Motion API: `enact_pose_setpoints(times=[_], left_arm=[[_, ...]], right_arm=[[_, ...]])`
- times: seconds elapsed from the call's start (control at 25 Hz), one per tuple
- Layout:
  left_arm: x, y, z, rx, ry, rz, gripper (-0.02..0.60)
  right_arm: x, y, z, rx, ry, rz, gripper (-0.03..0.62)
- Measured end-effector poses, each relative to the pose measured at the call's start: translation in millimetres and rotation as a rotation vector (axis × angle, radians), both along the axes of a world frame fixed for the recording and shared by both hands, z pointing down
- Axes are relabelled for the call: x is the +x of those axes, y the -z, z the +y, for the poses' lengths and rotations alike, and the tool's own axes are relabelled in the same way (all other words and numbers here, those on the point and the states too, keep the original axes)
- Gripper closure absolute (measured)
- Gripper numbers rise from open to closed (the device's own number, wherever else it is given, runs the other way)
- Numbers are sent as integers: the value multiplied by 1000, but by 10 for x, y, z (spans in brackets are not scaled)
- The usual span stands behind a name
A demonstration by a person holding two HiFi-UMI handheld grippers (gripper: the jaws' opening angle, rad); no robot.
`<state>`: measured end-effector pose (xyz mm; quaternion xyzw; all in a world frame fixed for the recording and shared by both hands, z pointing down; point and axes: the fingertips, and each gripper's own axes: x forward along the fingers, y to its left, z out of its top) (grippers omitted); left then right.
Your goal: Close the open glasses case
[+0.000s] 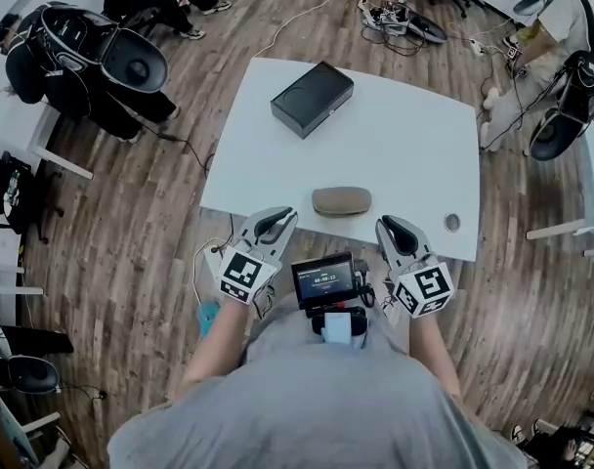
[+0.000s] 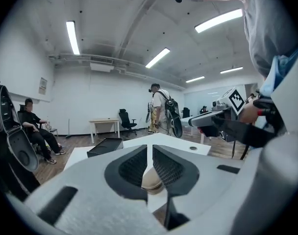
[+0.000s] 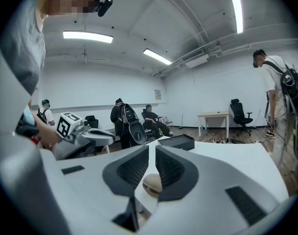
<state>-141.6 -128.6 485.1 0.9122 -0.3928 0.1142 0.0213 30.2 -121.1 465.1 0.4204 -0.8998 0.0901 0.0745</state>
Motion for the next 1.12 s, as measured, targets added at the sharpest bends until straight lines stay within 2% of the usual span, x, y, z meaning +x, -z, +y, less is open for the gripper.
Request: enact_pose_setpoints(times=[0.16,0.28,0.56,1.12], left_arm=[[-4,131,217,-1,15,39,538],[84,170,326,7,-10,21,538],[91,214,292,27,-8,32,539],[11,218,377,-16,38,83,538]], right_arm=[[-40,5,139,17,30,47,542],[-57,1,223,6,38,48,543],[-117,65,262,13,53,56,549],[-212,121,343,20,122,138,565]])
